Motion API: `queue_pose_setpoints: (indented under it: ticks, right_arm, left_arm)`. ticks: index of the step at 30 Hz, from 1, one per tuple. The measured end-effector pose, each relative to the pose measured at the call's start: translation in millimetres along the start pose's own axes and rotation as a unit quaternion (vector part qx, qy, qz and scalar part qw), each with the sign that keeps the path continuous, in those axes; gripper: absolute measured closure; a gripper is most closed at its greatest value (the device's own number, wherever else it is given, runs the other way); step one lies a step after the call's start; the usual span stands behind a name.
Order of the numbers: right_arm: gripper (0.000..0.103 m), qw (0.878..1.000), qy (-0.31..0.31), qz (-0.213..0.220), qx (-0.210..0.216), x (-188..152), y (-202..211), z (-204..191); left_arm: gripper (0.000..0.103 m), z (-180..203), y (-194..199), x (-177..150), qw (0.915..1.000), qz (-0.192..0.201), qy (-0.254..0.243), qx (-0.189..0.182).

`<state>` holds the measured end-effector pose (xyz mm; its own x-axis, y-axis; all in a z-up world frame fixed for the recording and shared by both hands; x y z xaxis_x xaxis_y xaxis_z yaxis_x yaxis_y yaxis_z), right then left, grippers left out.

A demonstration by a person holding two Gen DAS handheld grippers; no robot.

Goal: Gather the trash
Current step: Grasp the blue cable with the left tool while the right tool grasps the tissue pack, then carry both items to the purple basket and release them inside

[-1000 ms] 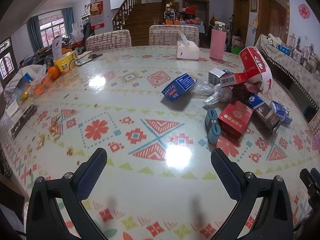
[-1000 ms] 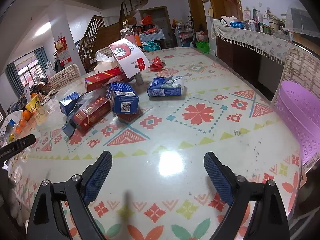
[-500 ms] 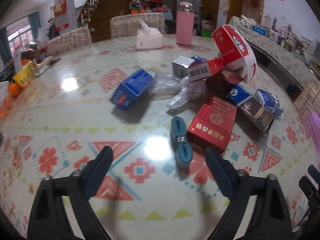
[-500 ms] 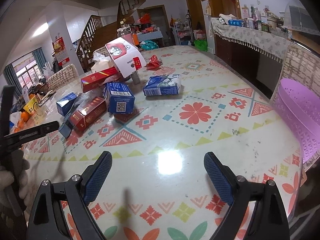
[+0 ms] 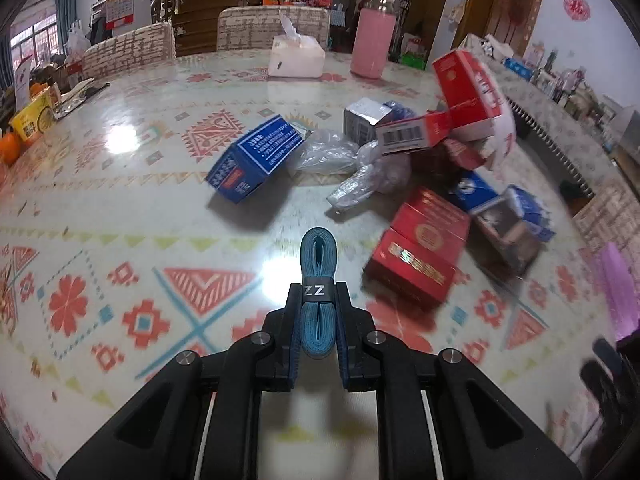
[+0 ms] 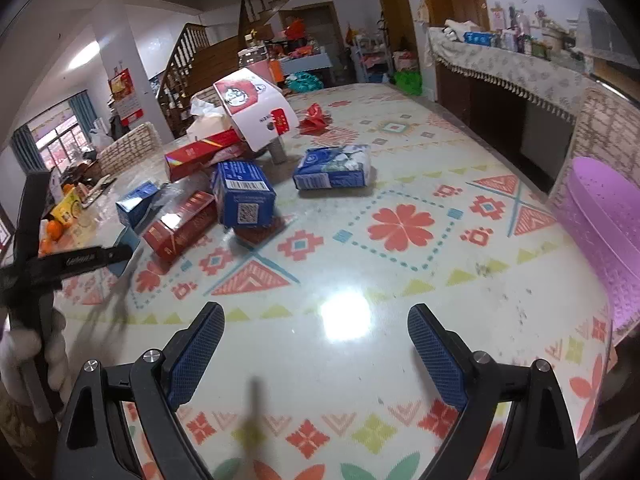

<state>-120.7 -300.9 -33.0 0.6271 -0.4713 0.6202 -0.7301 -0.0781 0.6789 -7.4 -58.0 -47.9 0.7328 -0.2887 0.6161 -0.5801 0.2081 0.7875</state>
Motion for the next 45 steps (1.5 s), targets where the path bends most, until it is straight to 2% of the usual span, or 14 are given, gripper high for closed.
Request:
queue_pose_setpoints:
  ticks: [5,9,13,20,24,26,28,29,32,36,40,45]
  right_arm:
    - [0.007,1.000,0.026,-0.013,0.006,37.3,-9.5,-7.1]
    - [0.007,0.997,0.067,-0.003,-0.032,78.2,-38.5,-7.6]
    - [0.007,0.994,0.078,-0.032,-0.063,106.3,-80.6,-5.5]
    - [0.007,0.988,0.074,-0.077,-0.109,118.4,-131.8,-10.2]
    - [0.007,0.978,0.102,-0.102,-0.154,110.3,-151.9,-11.7]
    - [0.009,0.978,0.095,-0.113,-0.148,107.6,-156.3,-10.2]
    - [0.018,0.980,0.088,-0.113,-0.137,109.4,-158.3,-8.4]
    - [0.019,0.981,0.087,-0.108,-0.138,110.8,-157.9,-6.9]
    - [0.022,0.987,0.074,-0.090,-0.111,113.5,-151.7,-4.8]
    - [0.022,0.993,0.051,-0.078,-0.067,115.4,-126.0,1.3]
    - [0.022,0.997,0.040,-0.062,-0.037,122.1,-91.0,15.0]
    - [0.022,0.999,0.013,-0.032,-0.016,134.0,-34.6,62.8]
  left_arm:
    - [0.089,3.6,33.7,-11.6,0.9997,0.021,-0.003,-0.007]
    - [0.089,2.8,43.9,-16.5,0.9996,0.028,-0.008,0.000]
    - [0.089,0.0,46.7,-19.8,0.9996,0.027,-0.007,0.003]
    - [0.089,-16.0,49.8,-19.7,0.9994,0.025,0.002,0.026]
    - [0.089,-30.3,56.8,-20.7,0.9991,0.011,0.019,0.035]
    - [0.089,-38.3,63.4,-23.9,0.9986,0.006,0.028,0.044]
    - [0.089,-45.0,67.5,-29.3,0.9980,0.000,0.032,0.055]
    - [0.089,-46.6,68.5,-31.2,0.9977,-0.002,0.033,0.059]
    - [0.089,-44.4,67.9,-32.1,0.9973,-0.007,0.032,0.065]
    - [0.089,-20.9,67.7,-18.2,0.9983,-0.003,0.011,0.057]
    - [0.089,31.7,69.3,6.2,0.9990,0.019,-0.032,0.022]
    - [0.089,118.4,58.9,28.2,0.9944,0.022,-0.092,-0.049]
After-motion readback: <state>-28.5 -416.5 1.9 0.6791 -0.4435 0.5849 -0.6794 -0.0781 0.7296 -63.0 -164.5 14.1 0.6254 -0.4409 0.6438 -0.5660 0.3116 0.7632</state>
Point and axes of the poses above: each gripper's, at about its wrist camera, not at the fingertips, and y roughly against the way its jaws point, z to its right, x to its top, the point moved 10 cm from there along -y, roughly the way its jaws point, and after that the axes turned 14 degrees about -y, right-handed, at the moved point
